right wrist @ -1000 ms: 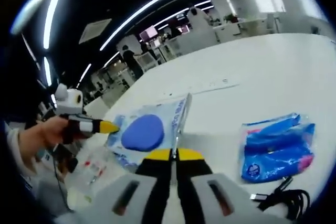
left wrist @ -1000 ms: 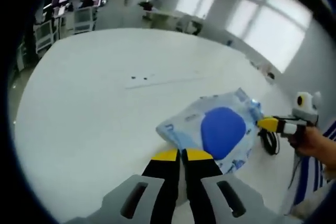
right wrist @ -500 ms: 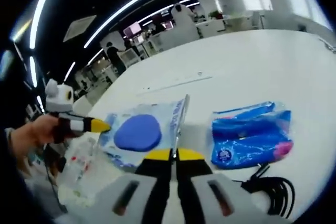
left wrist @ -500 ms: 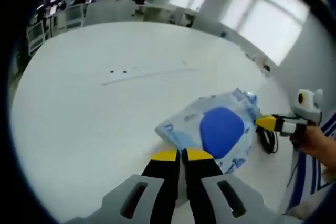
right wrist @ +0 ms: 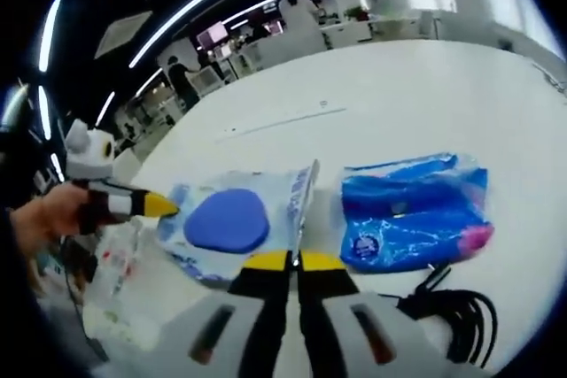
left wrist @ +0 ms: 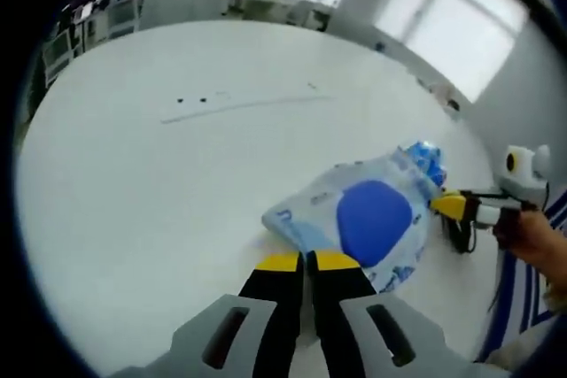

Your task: Arrange the tabletop items into an orderly group along one side of the table until the central work area is clear of visible clutter.

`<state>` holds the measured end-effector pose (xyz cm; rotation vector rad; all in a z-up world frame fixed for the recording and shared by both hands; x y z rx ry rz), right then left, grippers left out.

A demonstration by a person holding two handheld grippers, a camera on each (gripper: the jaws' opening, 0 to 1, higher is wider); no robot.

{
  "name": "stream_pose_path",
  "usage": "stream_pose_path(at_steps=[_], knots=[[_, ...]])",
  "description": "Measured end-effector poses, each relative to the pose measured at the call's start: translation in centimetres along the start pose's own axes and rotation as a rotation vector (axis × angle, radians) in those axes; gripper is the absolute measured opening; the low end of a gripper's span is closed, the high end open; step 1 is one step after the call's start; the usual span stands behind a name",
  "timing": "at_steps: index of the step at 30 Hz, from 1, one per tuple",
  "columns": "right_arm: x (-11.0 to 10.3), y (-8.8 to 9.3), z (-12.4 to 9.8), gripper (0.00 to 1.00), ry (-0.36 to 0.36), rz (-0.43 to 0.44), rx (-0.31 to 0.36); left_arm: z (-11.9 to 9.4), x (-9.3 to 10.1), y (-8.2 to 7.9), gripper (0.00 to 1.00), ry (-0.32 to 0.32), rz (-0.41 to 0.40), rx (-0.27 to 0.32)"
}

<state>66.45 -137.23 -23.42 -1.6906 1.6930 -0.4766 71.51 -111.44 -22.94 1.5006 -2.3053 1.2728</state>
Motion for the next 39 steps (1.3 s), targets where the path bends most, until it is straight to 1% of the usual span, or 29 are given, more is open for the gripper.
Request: stream_pose_path(at_steps=[5, 7, 18, 20, 22, 29, 31, 36, 39], knots=[[0.17, 0.27, 0.54, 0.01, 0.008, 0.003, -0.013, 0.13, -0.11, 0.1, 0.0, -0.006, -0.013, 0.001], [0.14, 0.17, 0.49, 0.01, 0.007, 0.008, -0.003, 0.2, -0.16, 0.07, 0.0, -0.011, -0.013, 0.003], [0.19, 0.41, 1.01, 0.03, 0.015, 0.013, -0.022, 0.46, -0.52, 0.01, 0.0, -0.022, -0.029, 0.01], [0.1, 0.41, 0.91, 0.03, 0.012, 0.036, -0.018, 0.48, -0.54, -0.01, 0.0, -0.025, -0.031, 0.014], [0.2, 0.44, 0.88, 0.04, 0.013, 0.033, -0.024, 0.52, -0.53, -0.02, 0.0, -0.026, -0.032, 0.016], [0.51, 0.21, 0.35, 0.05, 0.026, 0.043, -0.011, 0.53, -0.36, 0.08, 0.0, -0.031, -0.041, 0.026], [0.62, 0.15, 0.23, 0.04, 0.038, 0.035, -0.009, 0.56, -0.37, 0.12, 0.0, -0.033, -0.043, 0.027], [0.45, 0.22, 0.24, 0.05, 0.032, 0.035, -0.008, 0.55, -0.47, 0.18, 0.0, -0.033, -0.059, 0.037], [0.41, 0.32, 0.14, 0.06, 0.036, 0.035, -0.009, 0.52, -0.45, 0.15, 0.0, -0.031, -0.054, 0.039]])
Point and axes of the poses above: the point that each gripper's makers call its tool centre point, and the gripper's own axes: z roughly forward along the fingers, x roughly to its right, y roughly out of its underside, the point moved 8 cm from there along -z, roughly backward along the fingers, and after that the axes turned 12 degrees about y, right-handed, at the moved point
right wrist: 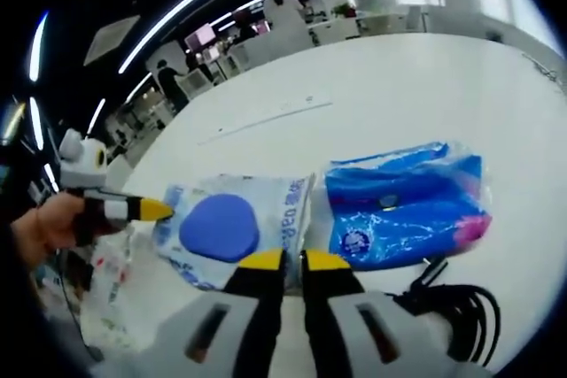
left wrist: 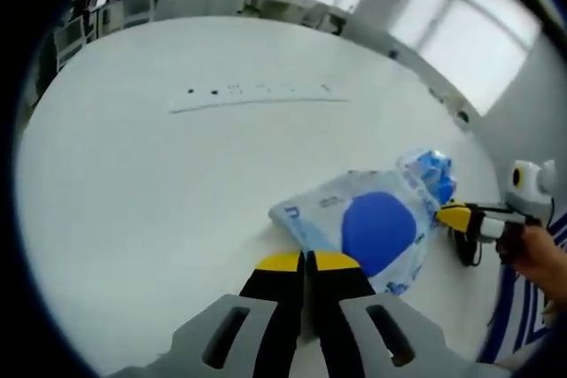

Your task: Arrange the tabletop items into an orderly group along one side of the table until the central work area is clear of visible clutter.

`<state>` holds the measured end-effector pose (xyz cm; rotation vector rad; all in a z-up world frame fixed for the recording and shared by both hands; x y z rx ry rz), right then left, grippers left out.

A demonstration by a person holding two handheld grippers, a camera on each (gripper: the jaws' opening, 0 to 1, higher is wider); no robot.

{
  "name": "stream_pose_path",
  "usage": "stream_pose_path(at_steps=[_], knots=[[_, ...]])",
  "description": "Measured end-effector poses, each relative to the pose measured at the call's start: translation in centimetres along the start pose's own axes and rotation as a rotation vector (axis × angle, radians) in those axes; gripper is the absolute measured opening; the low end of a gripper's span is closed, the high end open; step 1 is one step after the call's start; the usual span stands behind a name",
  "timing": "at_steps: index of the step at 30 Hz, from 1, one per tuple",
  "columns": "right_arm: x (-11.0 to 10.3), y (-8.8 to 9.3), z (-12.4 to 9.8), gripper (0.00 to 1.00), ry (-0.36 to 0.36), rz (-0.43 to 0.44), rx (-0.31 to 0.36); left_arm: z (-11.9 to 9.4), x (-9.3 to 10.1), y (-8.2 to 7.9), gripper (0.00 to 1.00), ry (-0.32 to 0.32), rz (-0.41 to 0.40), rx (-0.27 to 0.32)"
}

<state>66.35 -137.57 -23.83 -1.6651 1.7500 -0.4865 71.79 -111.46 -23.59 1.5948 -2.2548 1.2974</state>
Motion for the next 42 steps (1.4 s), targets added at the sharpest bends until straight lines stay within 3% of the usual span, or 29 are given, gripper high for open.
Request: stream_pose_path(at_steps=[10, 23, 42], knots=[[0.2, 0.1, 0.3, 0.05, 0.001, -0.002, -0.009, -0.2, -0.1, -0.1, 0.06, 0.005, -0.011, 0.019], [-0.2, -0.8, 0.1, 0.02, 0.019, -0.037, 0.027, -0.4, -0.2, 0.1, 0.04, 0.002, -0.01, 0.016], [-0.4, -1.4, -0.6, 0.07, 0.016, -0.052, 0.062, -1.1, 0.0, -0.2, 0.12, 0.002, -0.006, 0.031]])
Point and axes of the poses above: the point that each gripper's makers call its tool centre point, and the gripper's own axes: z roughly forward along the fingers, x roughly to its right, y roughly out of its underside, the point moved 8 cm from there along -z, roughly backward along the fingers, and after that the axes turned 12 degrees about y, right-handed, at the moved point
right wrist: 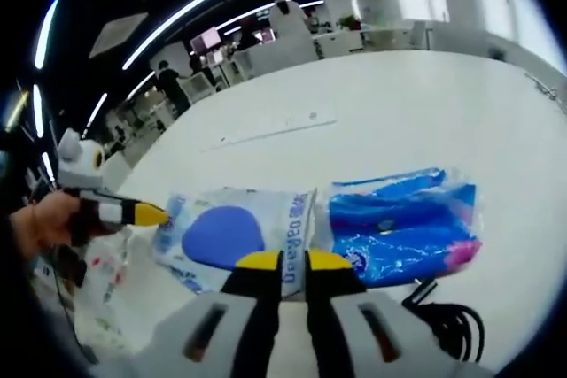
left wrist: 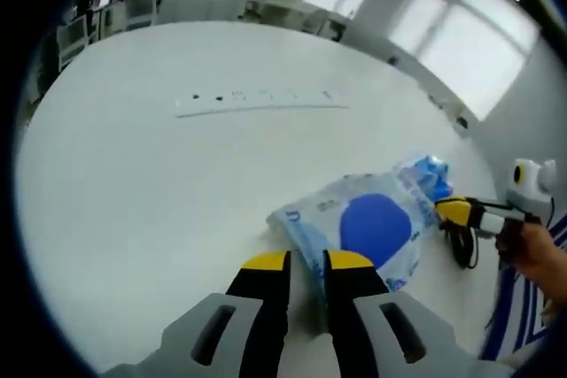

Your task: Arrange the tabletop items into an orderly group along one side of the table until the central work area is clear of visible clutter.

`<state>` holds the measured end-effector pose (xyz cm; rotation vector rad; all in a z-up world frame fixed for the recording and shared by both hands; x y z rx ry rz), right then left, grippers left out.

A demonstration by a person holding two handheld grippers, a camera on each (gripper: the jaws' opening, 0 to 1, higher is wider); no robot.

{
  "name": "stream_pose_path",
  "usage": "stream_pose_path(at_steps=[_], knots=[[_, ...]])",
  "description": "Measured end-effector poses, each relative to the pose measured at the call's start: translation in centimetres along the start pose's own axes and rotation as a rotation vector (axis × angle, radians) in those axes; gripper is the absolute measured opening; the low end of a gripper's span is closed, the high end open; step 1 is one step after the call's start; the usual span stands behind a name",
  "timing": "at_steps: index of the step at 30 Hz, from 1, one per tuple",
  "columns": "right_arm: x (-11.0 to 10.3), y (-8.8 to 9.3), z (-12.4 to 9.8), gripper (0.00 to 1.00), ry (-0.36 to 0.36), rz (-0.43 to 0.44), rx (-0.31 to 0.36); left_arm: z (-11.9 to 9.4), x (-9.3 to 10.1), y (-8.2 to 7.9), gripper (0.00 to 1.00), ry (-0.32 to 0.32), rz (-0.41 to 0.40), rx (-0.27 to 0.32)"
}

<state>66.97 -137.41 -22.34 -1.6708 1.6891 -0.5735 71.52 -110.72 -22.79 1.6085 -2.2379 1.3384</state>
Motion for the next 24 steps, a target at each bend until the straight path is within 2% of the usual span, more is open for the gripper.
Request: stream_pose_path(at_steps=[15, 24], knots=[[-0.4, -1.2, -1.5, 0.19, -0.029, -0.008, 0.045, -2.5, 0.7, -0.8, 0.24, -0.016, 0.02, 0.052], [-0.5, -1.8, -2.4, 0.26, -0.051, -0.014, 0.05, -3.9, 1.3, -1.3, 0.39, 0.01, 0.038, 0.079]])
Point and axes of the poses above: the point that each gripper's makers call its tool centre point, and the gripper's own axes: z roughly forward along the fingers, x roughly to its right, y roughly out of its underside, the point moved 8 cm from there along -z, roughly backward along the fingers, and after that the axes turned 12 degrees about y, right-handed, at the moved point
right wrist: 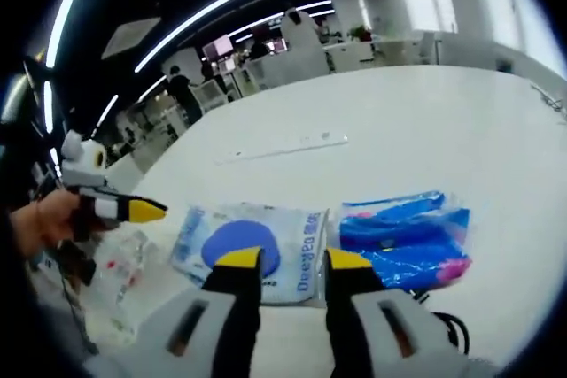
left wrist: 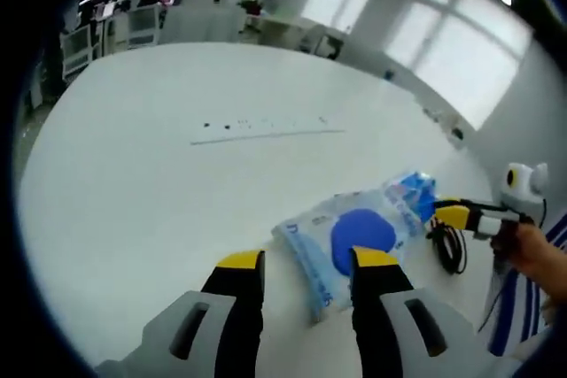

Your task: Arrange the tabletop items into an orderly group along one side of the table until the central work area is clear of visible clutter.

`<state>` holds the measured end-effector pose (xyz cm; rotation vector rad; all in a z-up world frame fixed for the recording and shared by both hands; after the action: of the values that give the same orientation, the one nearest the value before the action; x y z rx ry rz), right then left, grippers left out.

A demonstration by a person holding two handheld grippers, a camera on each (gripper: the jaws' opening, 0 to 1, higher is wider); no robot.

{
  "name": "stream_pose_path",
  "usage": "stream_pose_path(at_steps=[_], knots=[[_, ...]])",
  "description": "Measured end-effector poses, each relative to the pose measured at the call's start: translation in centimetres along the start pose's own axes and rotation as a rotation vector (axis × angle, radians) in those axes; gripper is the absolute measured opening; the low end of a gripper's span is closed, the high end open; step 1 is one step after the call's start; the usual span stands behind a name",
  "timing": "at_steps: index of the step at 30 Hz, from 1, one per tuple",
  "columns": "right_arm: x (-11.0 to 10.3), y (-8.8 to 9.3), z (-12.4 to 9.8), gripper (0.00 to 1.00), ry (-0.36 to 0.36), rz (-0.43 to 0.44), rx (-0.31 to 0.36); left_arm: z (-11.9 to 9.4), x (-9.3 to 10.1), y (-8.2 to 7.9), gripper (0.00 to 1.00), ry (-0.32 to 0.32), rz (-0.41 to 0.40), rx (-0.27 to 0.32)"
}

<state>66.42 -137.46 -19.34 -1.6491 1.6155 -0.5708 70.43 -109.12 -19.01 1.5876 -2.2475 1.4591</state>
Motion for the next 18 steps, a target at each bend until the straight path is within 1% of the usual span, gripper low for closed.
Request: stream_pose_path(at_steps=[4, 6, 9, 12, 14, 16, 18], knots=[[-0.1, -0.4, -0.4, 0.29, -0.008, -0.007, 0.007, -0.9, 0.2, -0.4, 0.49, 0.013, -0.004, 0.029], [-0.2, -0.6, -0.7, 0.3, -0.014, -0.009, 0.008, -1.4, 0.1, -0.6, 0.53, 0.02, -0.003, 0.036], [-0.6, -0.8, -1.0, 0.34, -0.037, -0.01, 0.015, -2.4, 0.1, -0.9, 0.55, 0.028, -0.012, 0.068], [-1.1, -1.0, -1.2, 0.4, -0.072, -0.014, 0.014, -3.0, 0.2, -1.0, 0.59, 0.029, -0.023, 0.078], [-1.5, -1.2, -1.3, 0.43, -0.083, -0.036, 0.01, -3.4, 0.3, -1.0, 0.61, 0.033, -0.024, 0.08], [-1.9, -1.4, -1.5, 0.44, -0.099, -0.039, 0.013, -3.7, 0.4, -1.0, 0.62, 0.046, -0.03, 0.086], [-2.2, -1.6, -1.6, 0.47, -0.115, -0.041, 0.012, -4.2, 0.6, -1.2, 0.64, 0.067, -0.043, 0.112]])
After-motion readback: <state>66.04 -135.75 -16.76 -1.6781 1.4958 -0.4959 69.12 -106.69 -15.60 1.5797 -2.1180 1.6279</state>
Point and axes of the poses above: the point that each gripper's makers call its tool centre point, and the gripper's own axes: z roughly forward along the fingers, x roughly to its right, y roughly out of its underside, the point moved 8 cm from there along -z, roughly backward along the fingers, and after that the axes turned 12 degrees about y, right-handed, at the moved point
